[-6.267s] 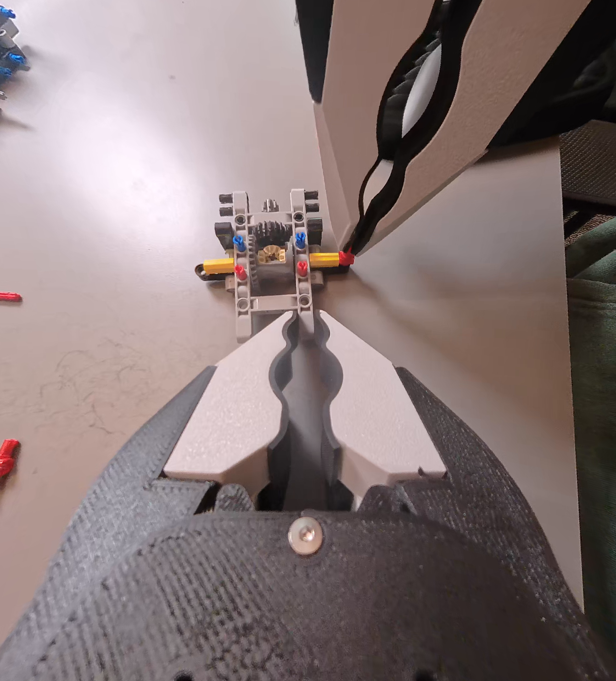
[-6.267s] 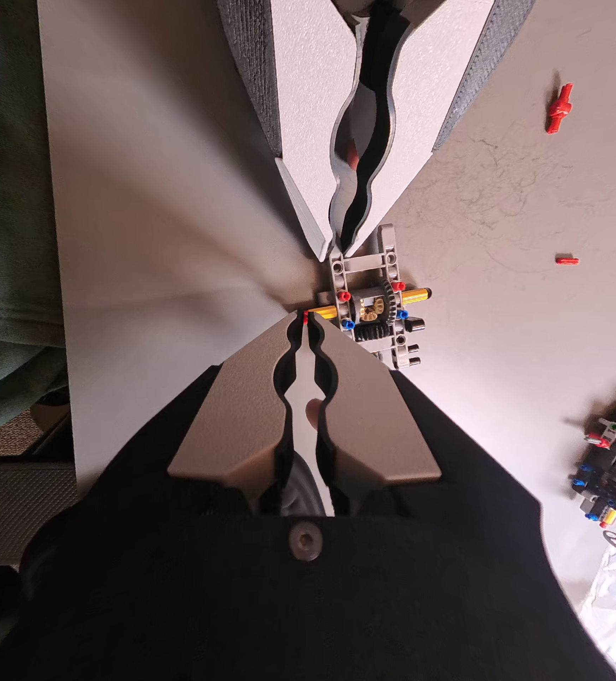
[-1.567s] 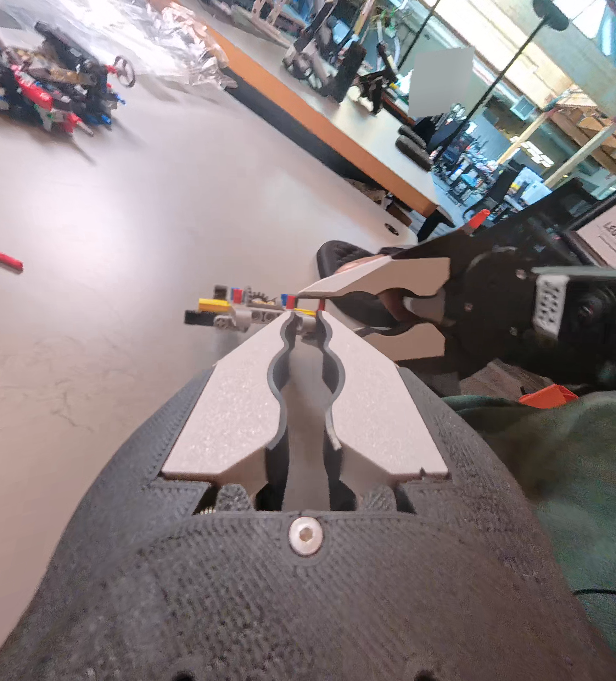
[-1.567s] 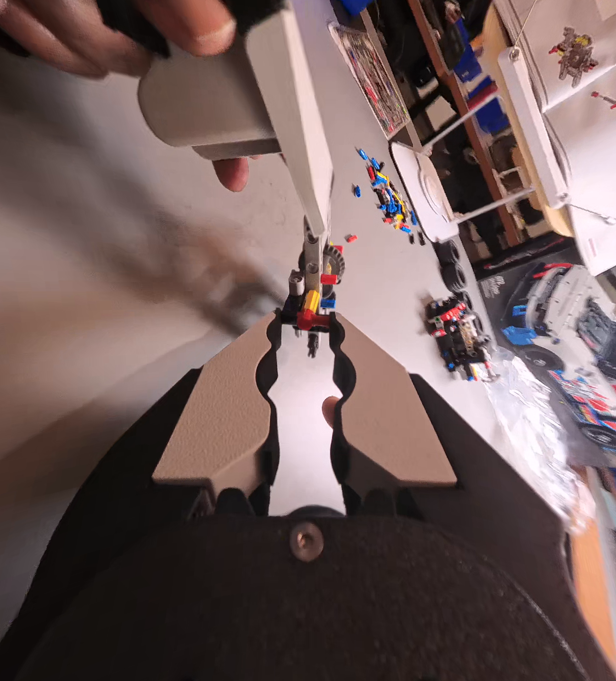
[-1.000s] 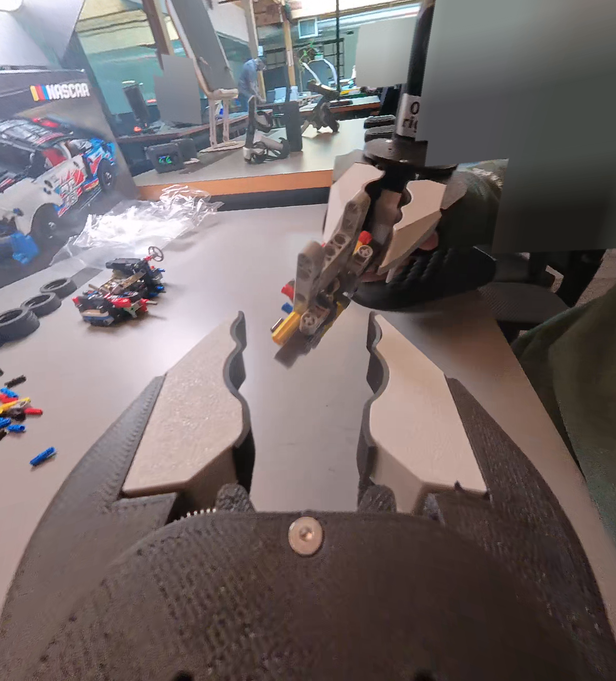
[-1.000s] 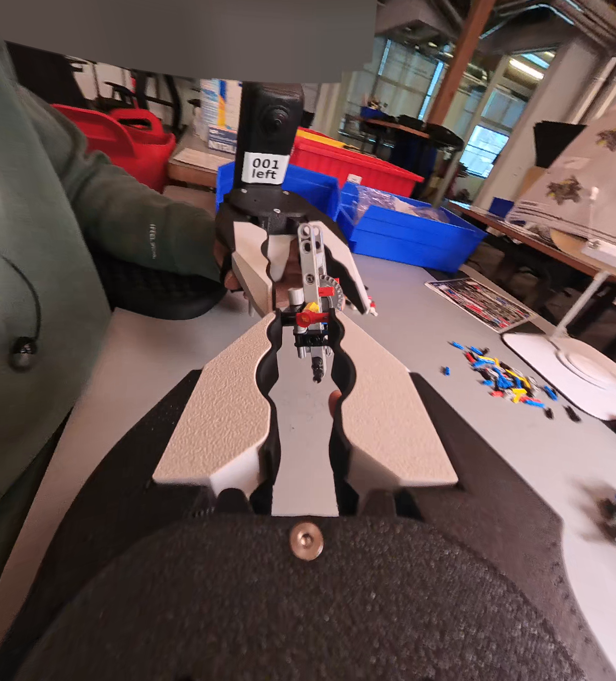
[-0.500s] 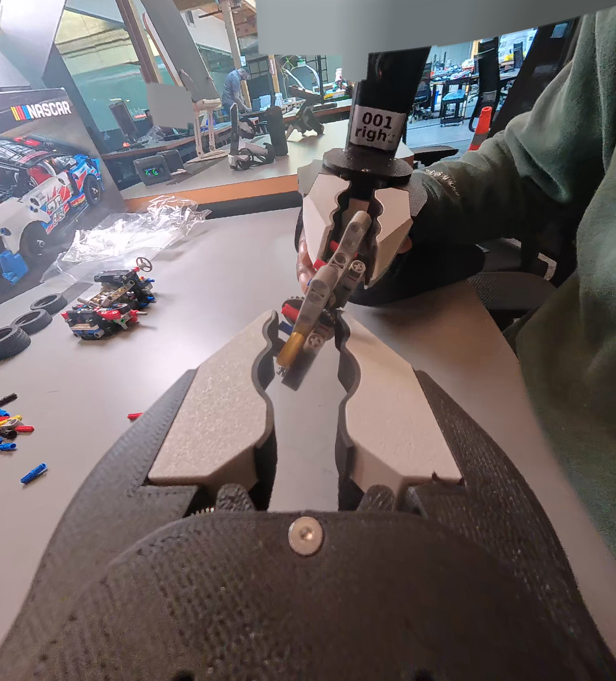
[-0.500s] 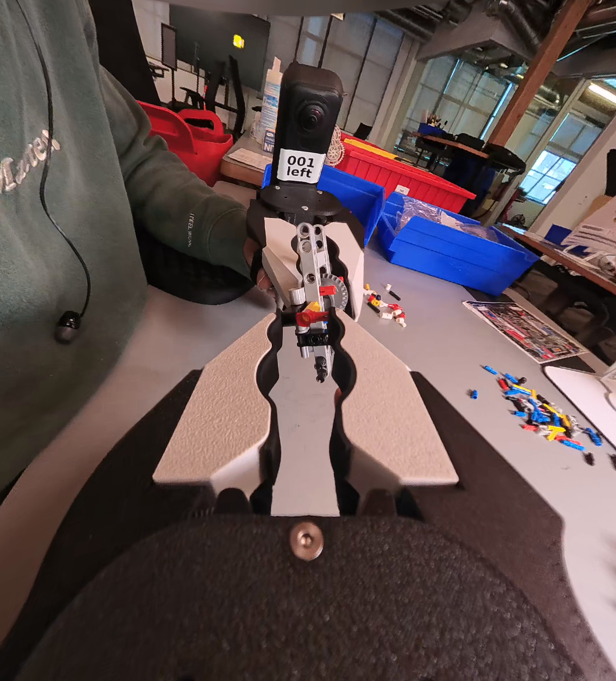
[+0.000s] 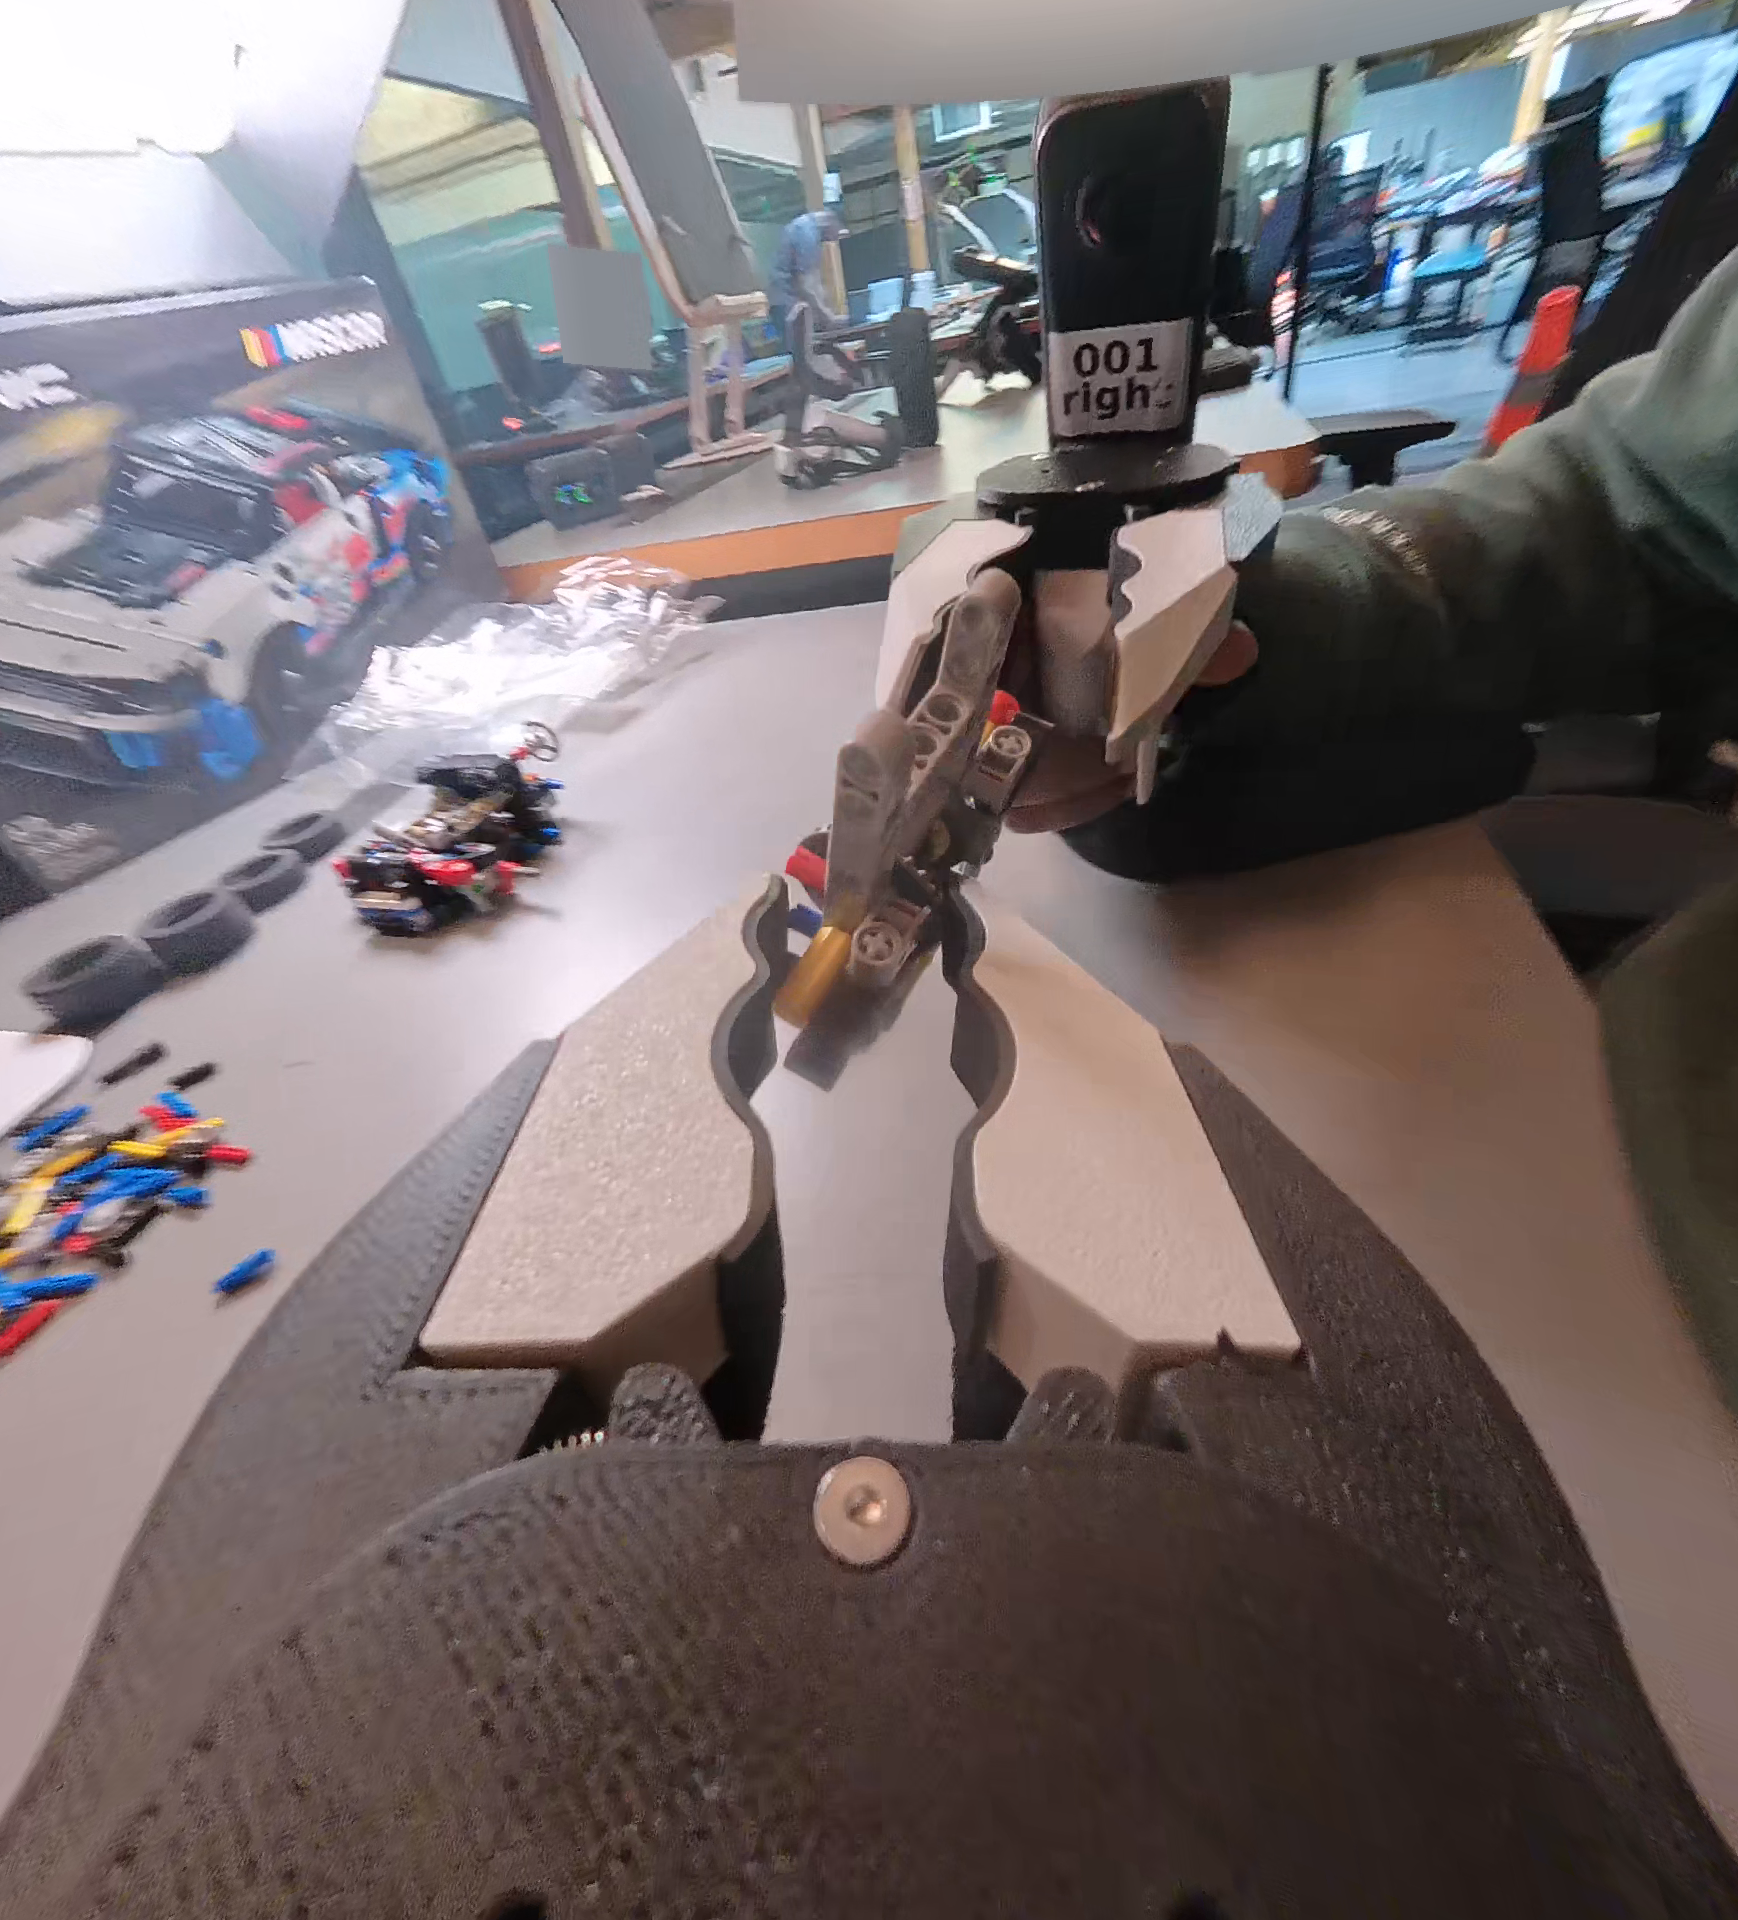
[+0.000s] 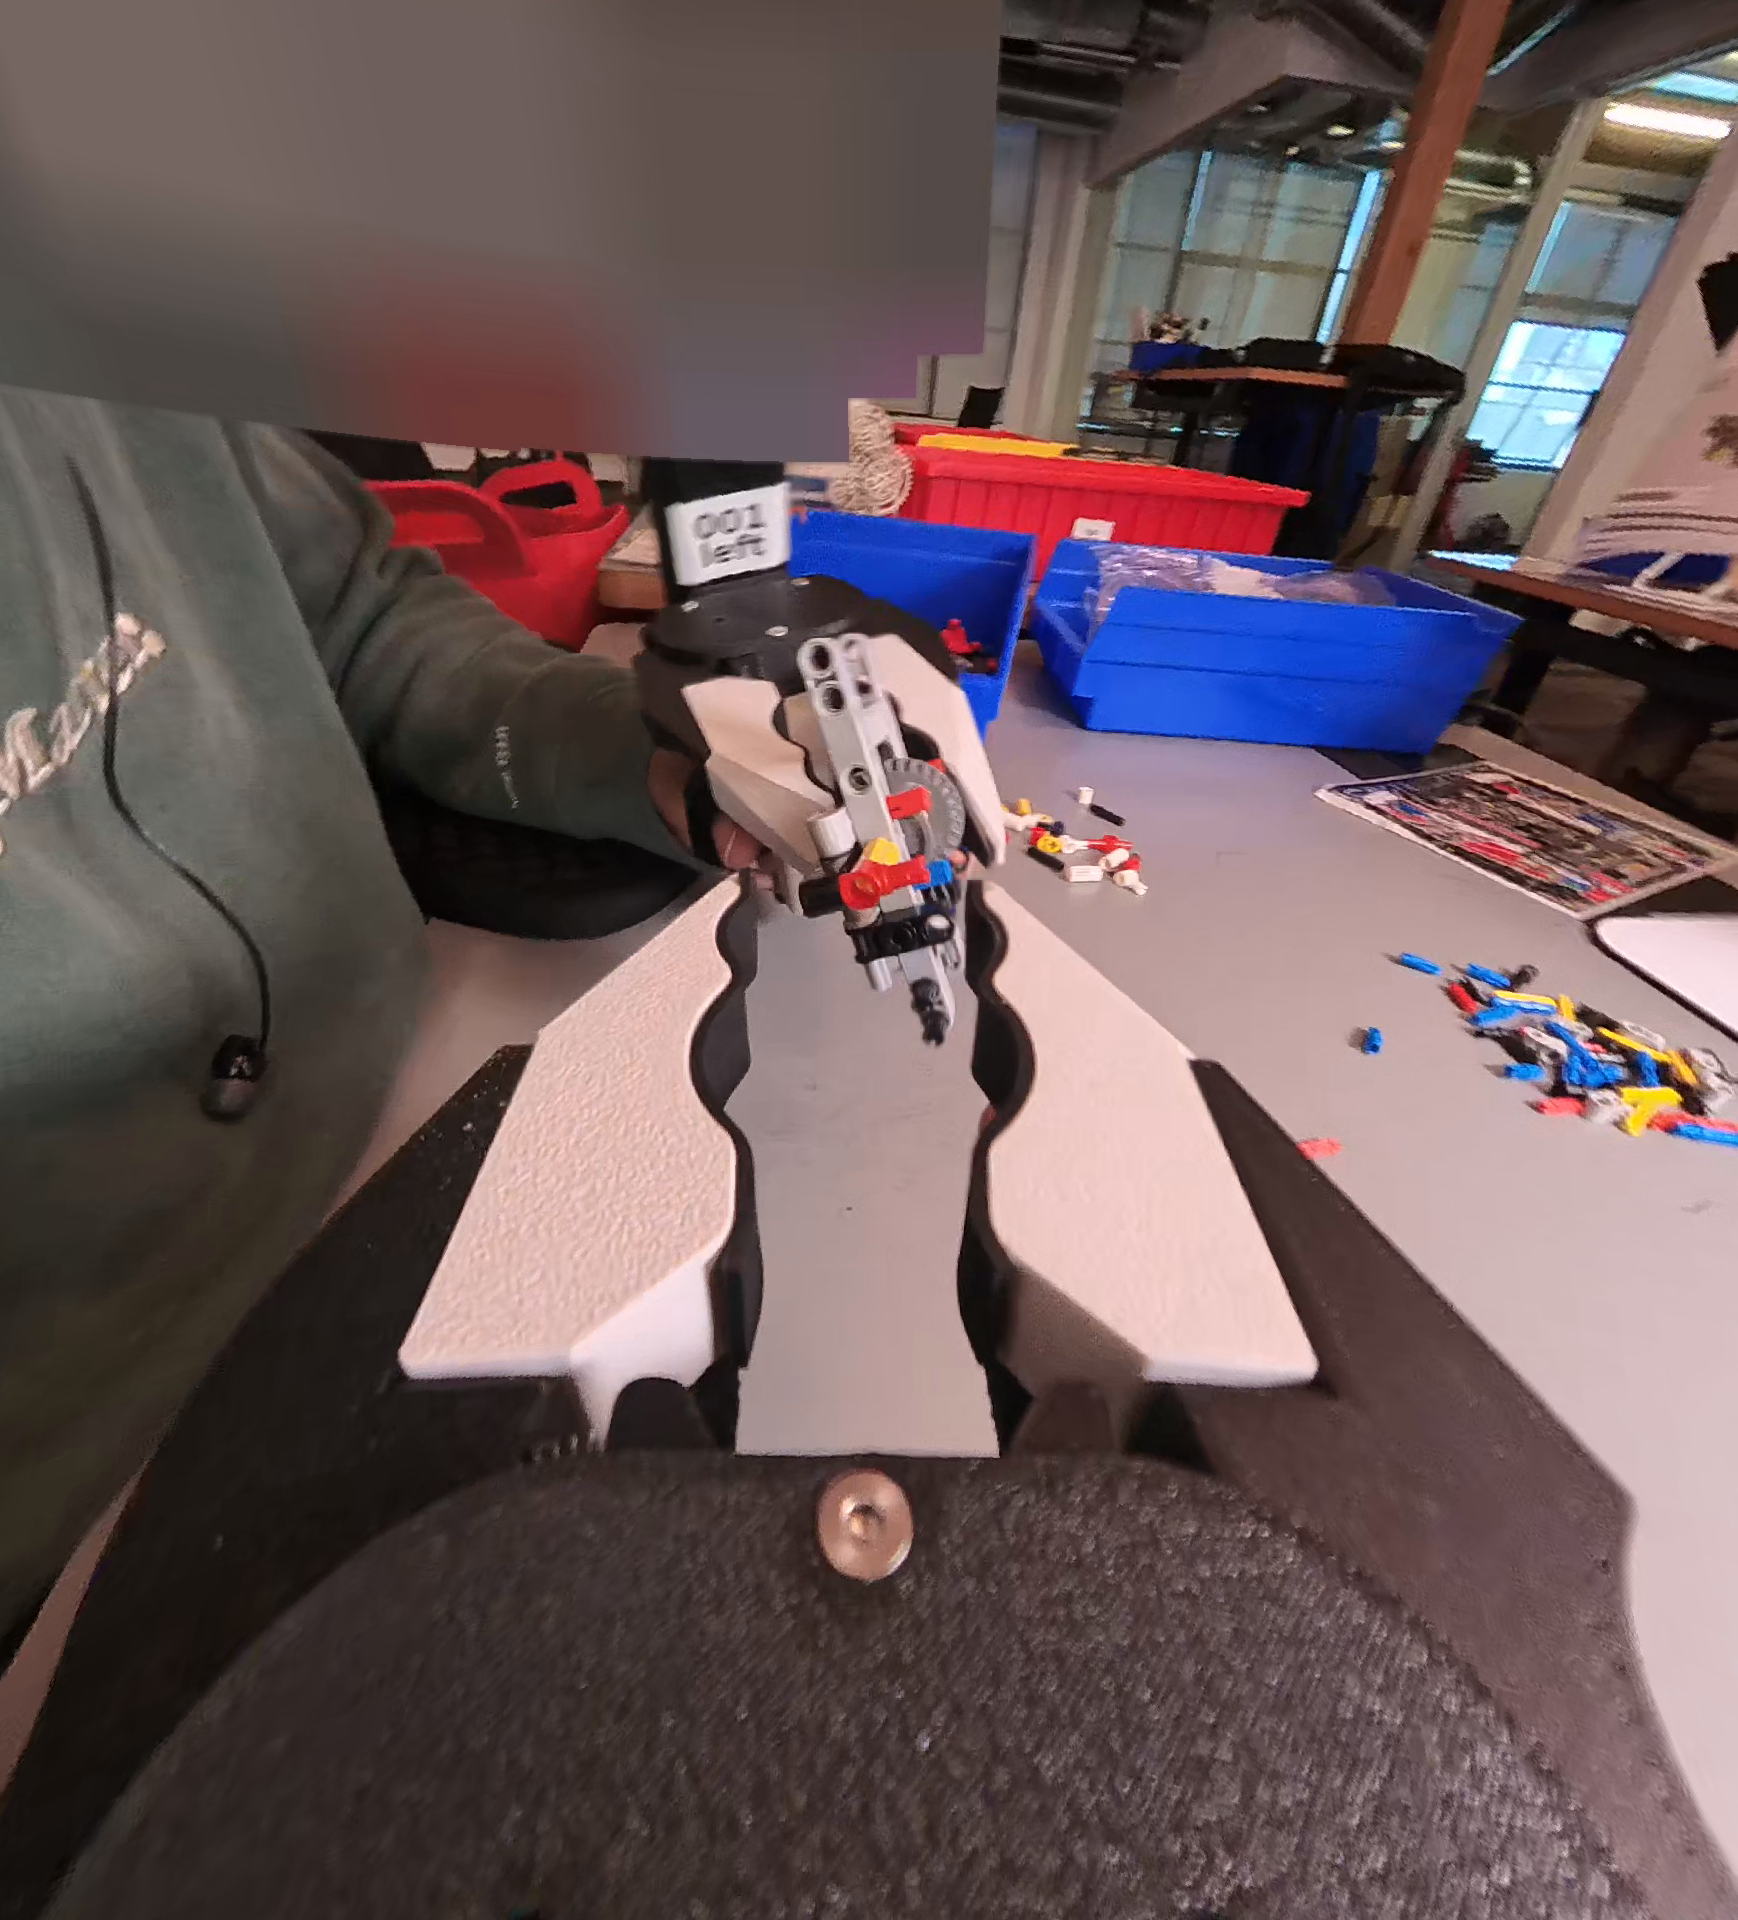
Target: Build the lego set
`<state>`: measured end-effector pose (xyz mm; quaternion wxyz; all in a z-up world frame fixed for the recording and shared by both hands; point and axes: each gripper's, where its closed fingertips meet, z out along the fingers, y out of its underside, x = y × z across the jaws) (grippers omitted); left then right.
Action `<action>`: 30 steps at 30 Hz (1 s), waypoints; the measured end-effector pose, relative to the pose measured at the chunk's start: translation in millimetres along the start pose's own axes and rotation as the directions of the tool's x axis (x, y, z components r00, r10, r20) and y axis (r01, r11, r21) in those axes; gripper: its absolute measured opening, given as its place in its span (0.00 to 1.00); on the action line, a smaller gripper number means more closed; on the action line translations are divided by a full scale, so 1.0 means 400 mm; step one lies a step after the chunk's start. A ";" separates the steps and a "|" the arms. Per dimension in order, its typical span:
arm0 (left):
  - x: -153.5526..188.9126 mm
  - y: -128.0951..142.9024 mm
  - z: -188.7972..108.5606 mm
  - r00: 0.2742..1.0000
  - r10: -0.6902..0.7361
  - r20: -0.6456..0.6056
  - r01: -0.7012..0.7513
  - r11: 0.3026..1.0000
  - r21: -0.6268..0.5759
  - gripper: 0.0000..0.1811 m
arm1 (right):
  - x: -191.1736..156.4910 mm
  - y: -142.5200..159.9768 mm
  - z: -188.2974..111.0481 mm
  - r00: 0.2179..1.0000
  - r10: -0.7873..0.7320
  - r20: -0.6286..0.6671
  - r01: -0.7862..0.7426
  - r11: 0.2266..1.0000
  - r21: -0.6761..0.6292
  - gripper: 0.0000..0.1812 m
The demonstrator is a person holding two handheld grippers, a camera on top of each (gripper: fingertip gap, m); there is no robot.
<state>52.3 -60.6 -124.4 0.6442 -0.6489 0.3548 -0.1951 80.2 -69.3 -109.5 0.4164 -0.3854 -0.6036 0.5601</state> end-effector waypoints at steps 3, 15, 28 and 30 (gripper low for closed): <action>-0.035 -0.006 -0.014 0.966 0.212 0.149 -0.208 0.977 -0.046 0.15 | 0.037 -0.006 -0.016 0.992 0.118 -0.050 -0.118 0.993 0.006 0.17; -0.009 -0.028 -0.011 0.680 0.685 0.263 -0.663 0.727 -0.178 0.15 | 0.017 0.023 0.007 0.972 0.237 -0.004 -0.237 0.969 -0.064 0.04; 0.006 -0.025 -0.007 0.739 0.632 0.233 -0.622 0.773 -0.121 0.15 | 0.004 0.030 0.001 0.980 0.196 0.031 -0.194 0.979 -0.064 0.03; -0.005 -0.014 -0.005 0.789 0.572 0.226 -0.558 0.820 -0.129 0.15 | 0.013 0.027 0.000 0.979 0.202 0.016 -0.201 0.978 -0.057 0.04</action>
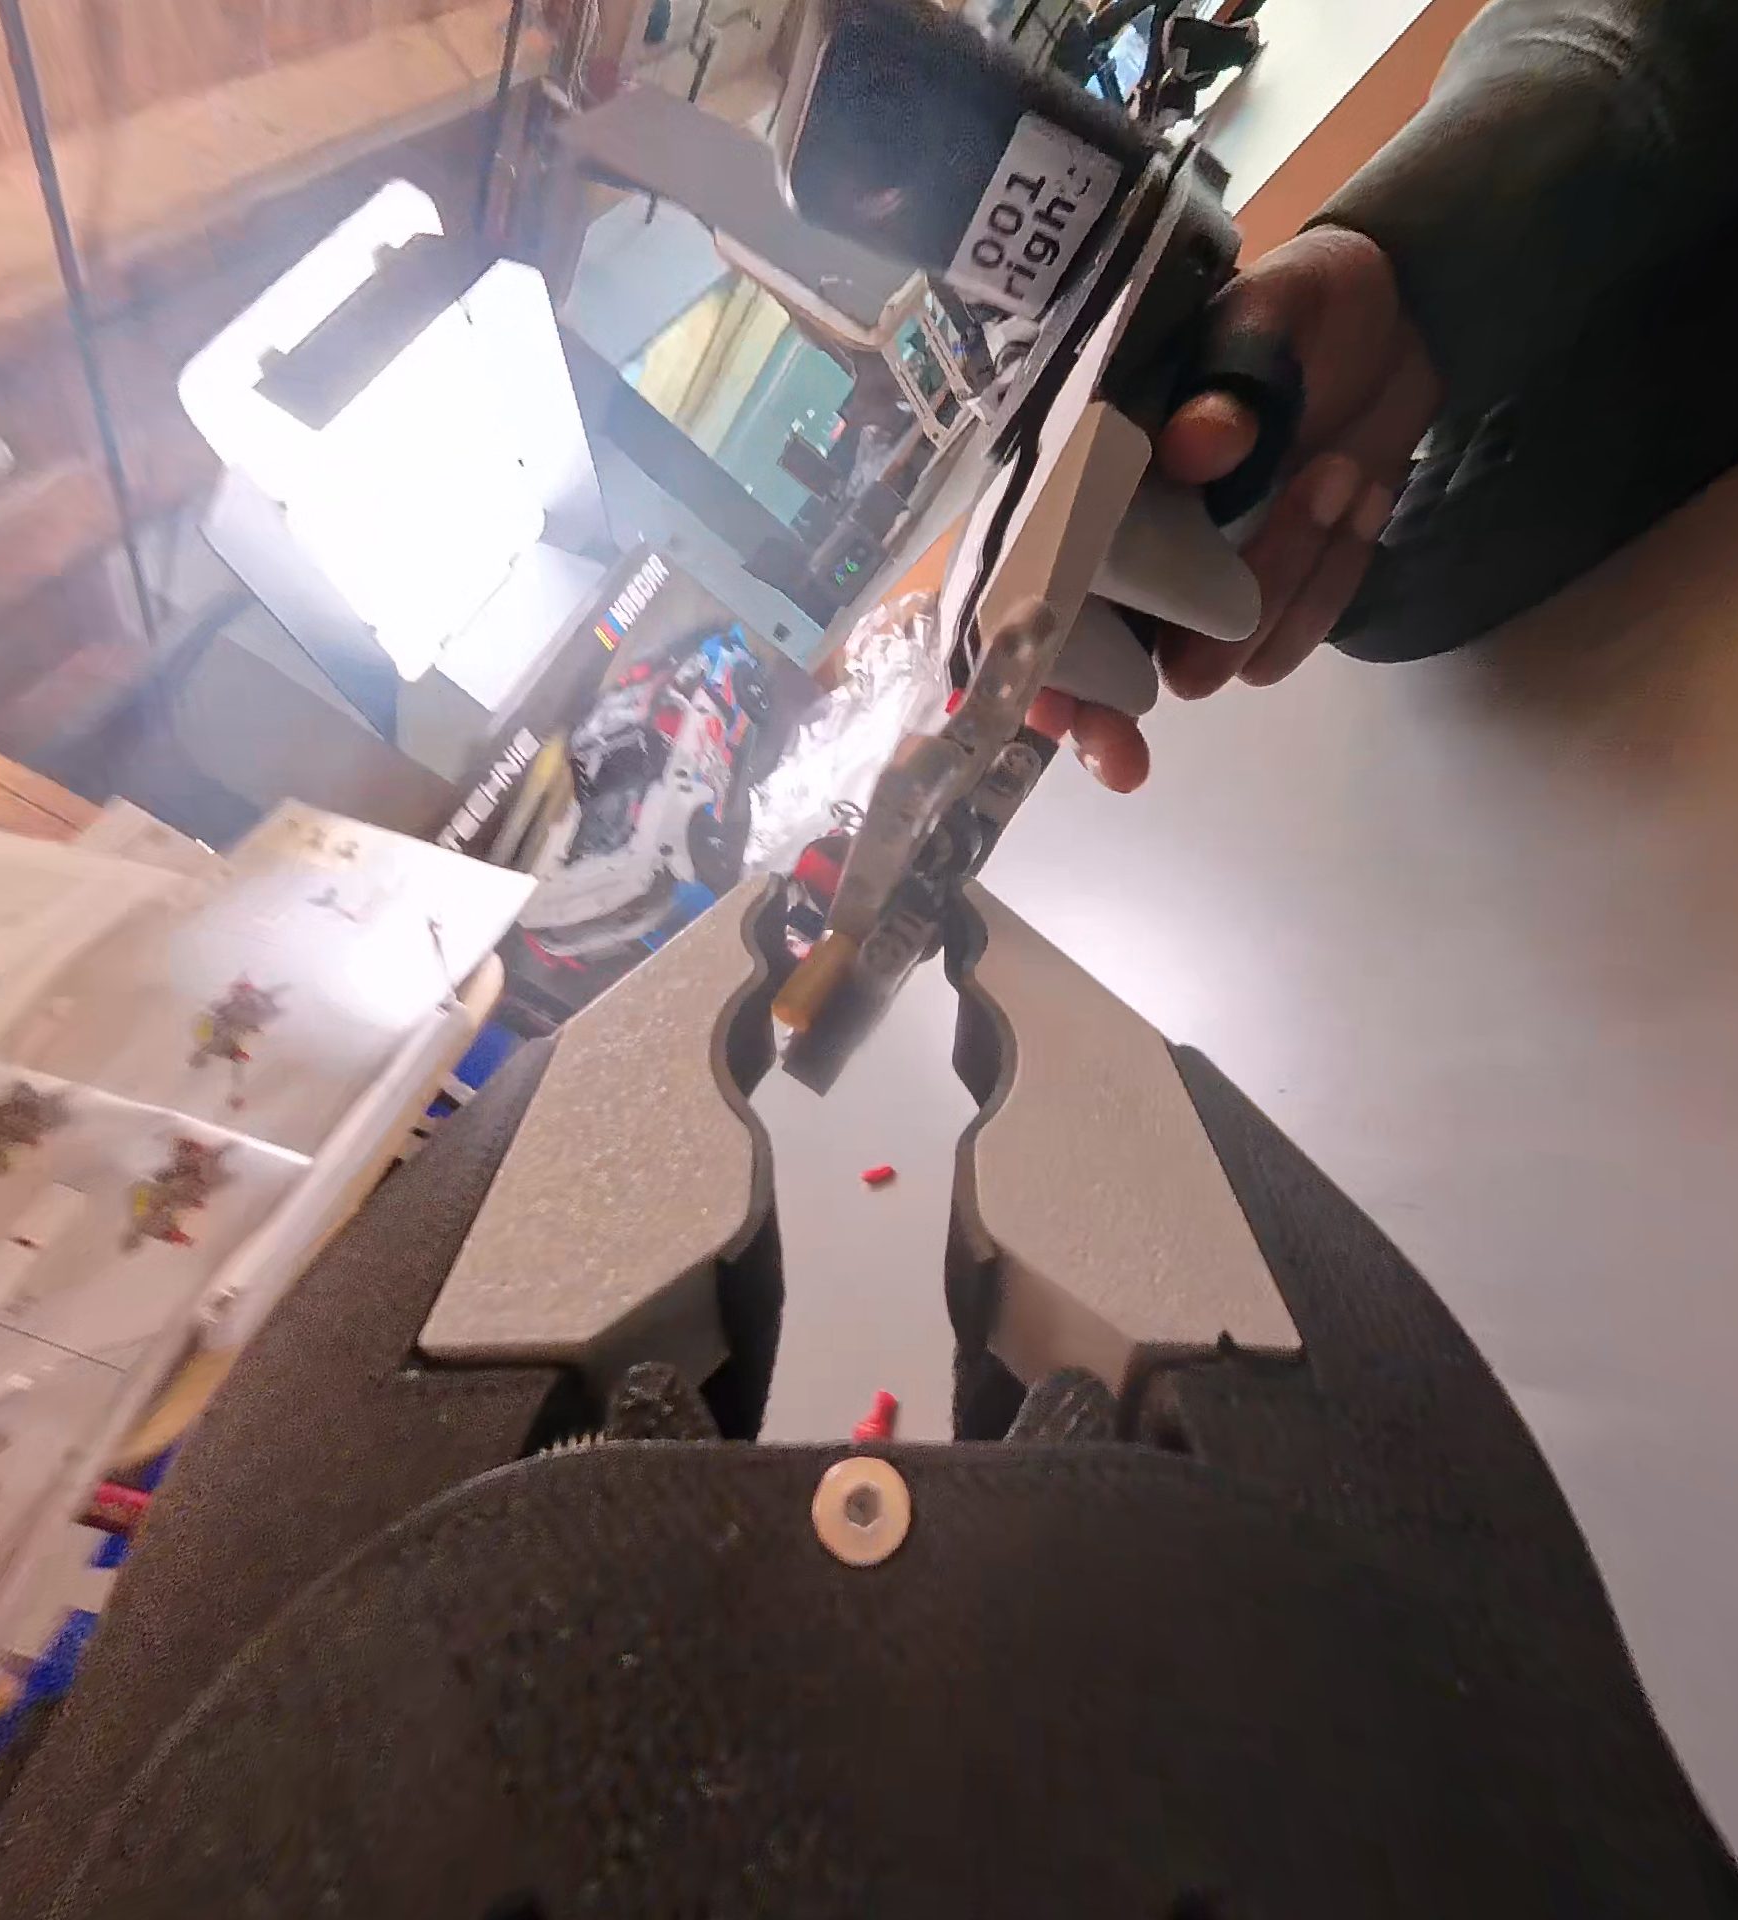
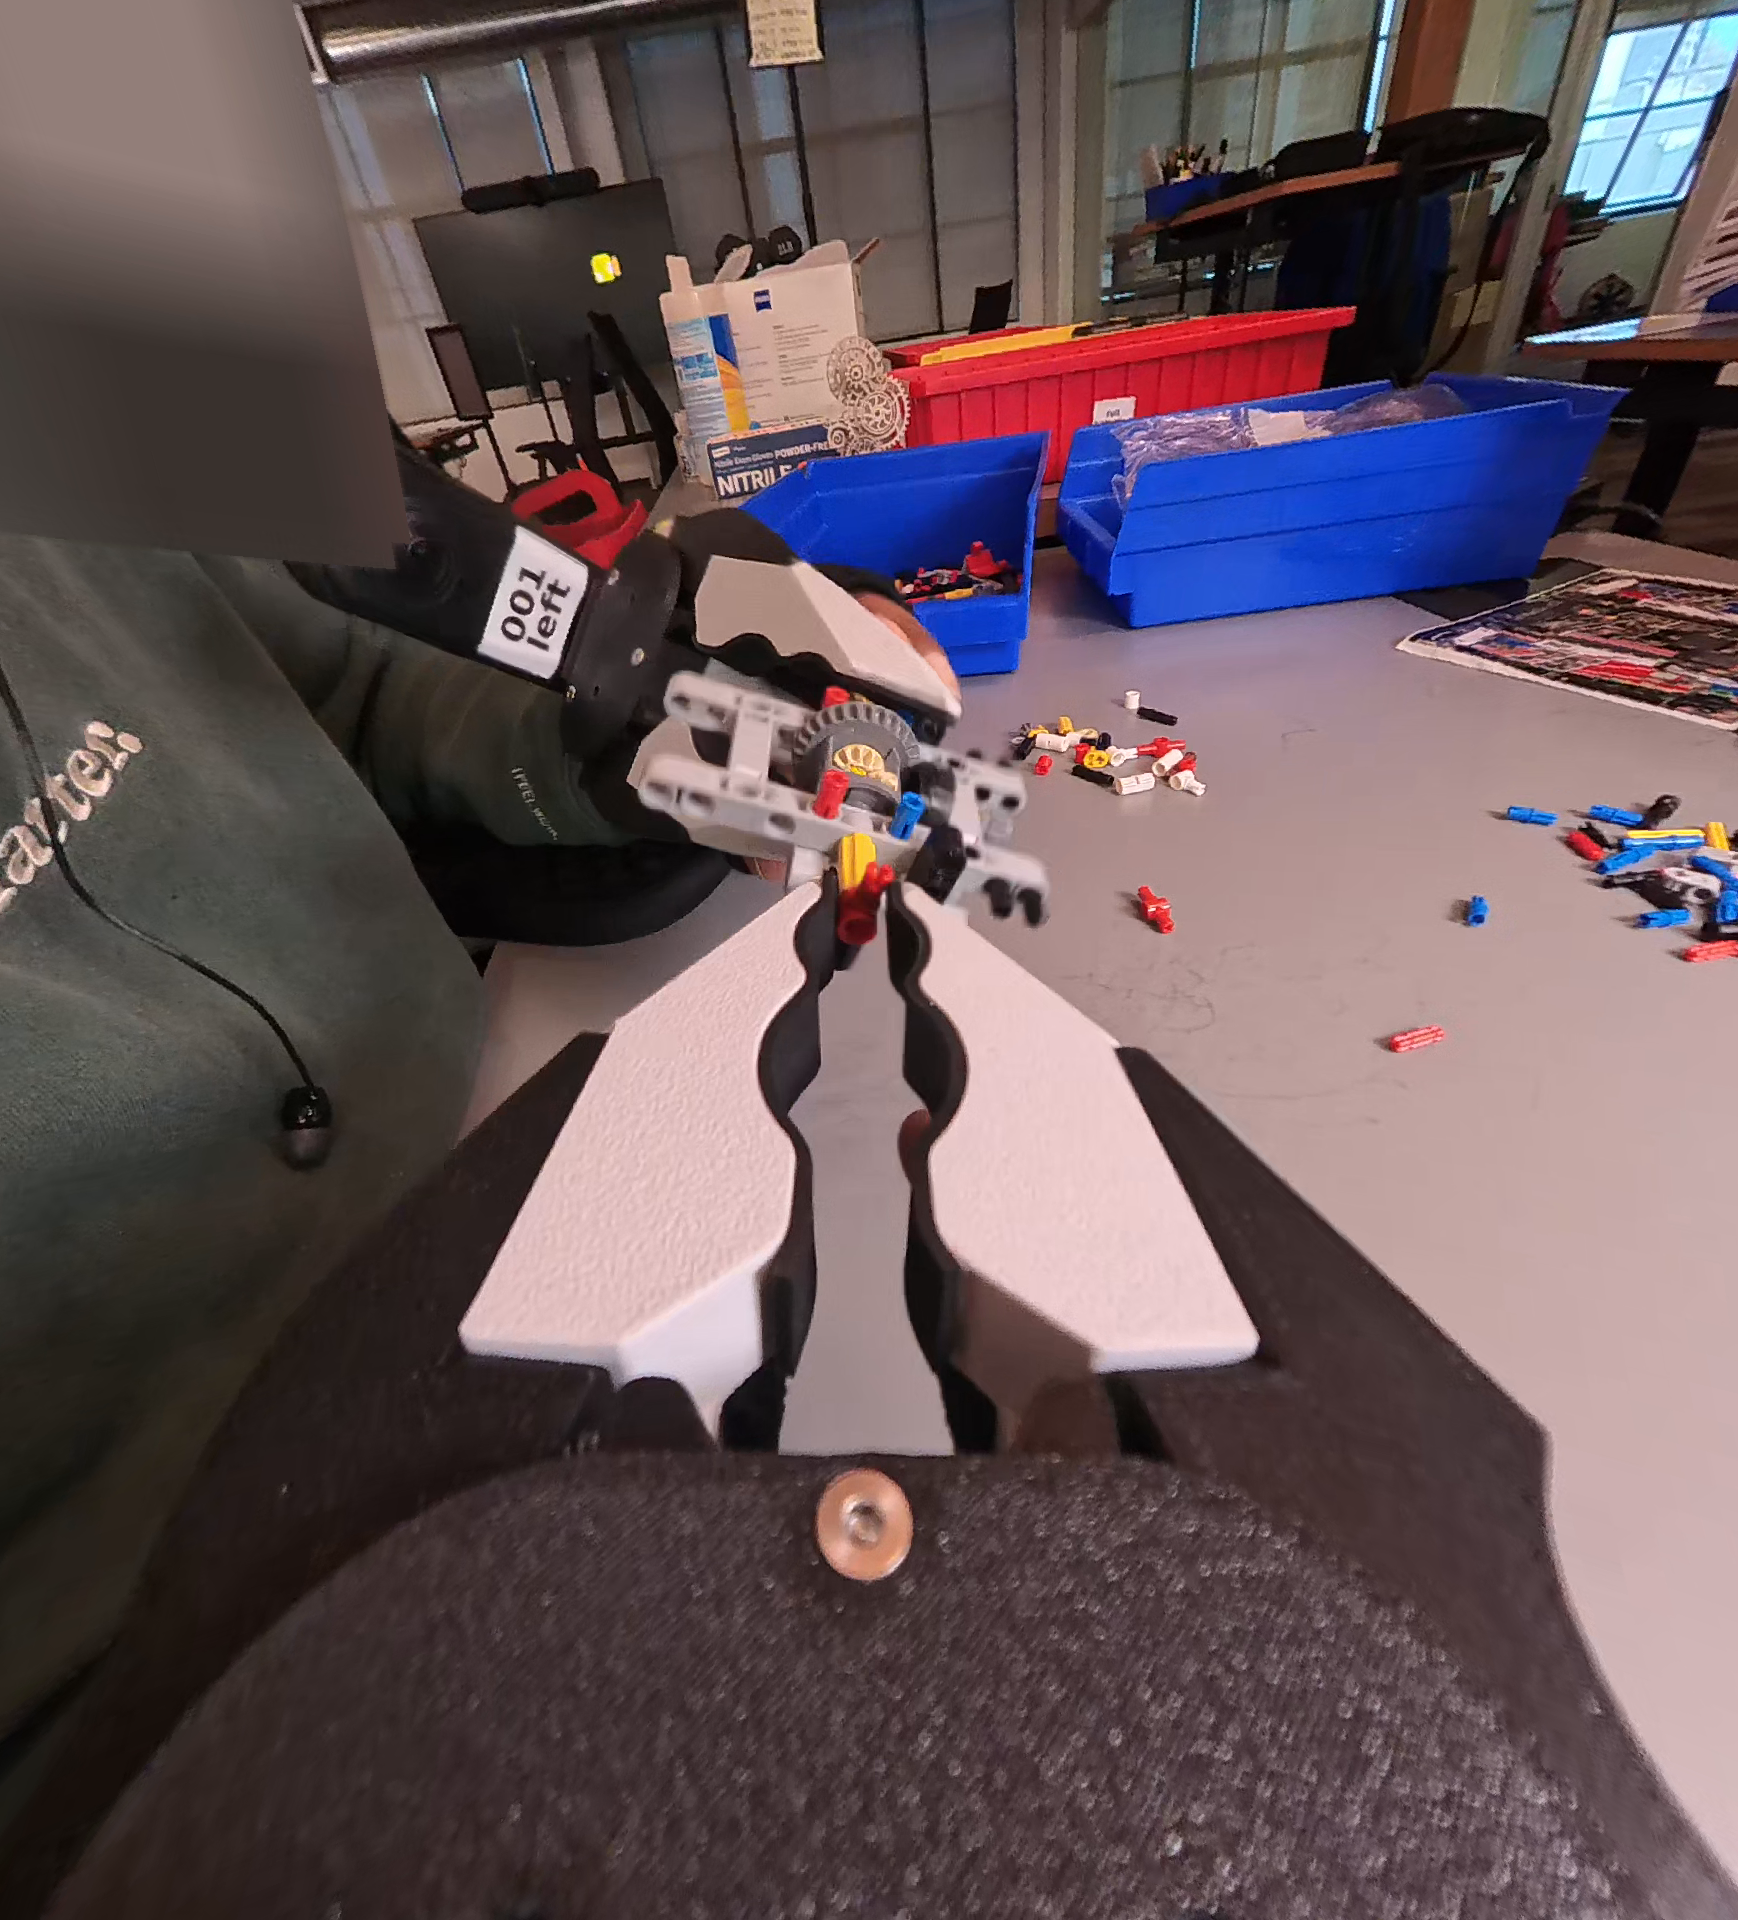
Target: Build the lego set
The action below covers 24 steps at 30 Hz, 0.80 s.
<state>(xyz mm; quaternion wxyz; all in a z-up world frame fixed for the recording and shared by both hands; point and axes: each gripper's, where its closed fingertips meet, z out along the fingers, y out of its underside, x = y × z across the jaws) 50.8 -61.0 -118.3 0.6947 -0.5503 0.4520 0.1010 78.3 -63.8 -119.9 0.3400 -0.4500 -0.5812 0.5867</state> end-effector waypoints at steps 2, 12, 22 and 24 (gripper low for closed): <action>-0.004 0.023 0.005 0.992 -0.124 -0.024 0.123 0.991 -0.053 0.15 | 0.010 -0.018 -0.010 0.999 -0.028 -0.024 0.029 0.999 0.023 0.12; 0.020 0.104 0.022 0.875 -0.473 -0.106 0.444 0.869 -0.216 0.15 | 0.052 0.074 0.010 0.903 -0.395 -0.169 0.348 0.903 -0.252 0.22; 0.096 0.153 0.039 0.975 -0.154 -0.161 0.089 0.932 -0.350 0.15 | 0.055 0.112 0.056 0.766 -0.623 -0.157 0.523 0.746 -0.411 0.04; 0.117 0.144 0.035 0.968 -0.130 -0.217 0.053 0.943 -0.329 0.16 | 0.055 0.131 0.053 0.726 -0.679 -0.115 0.575 0.689 -0.441 0.03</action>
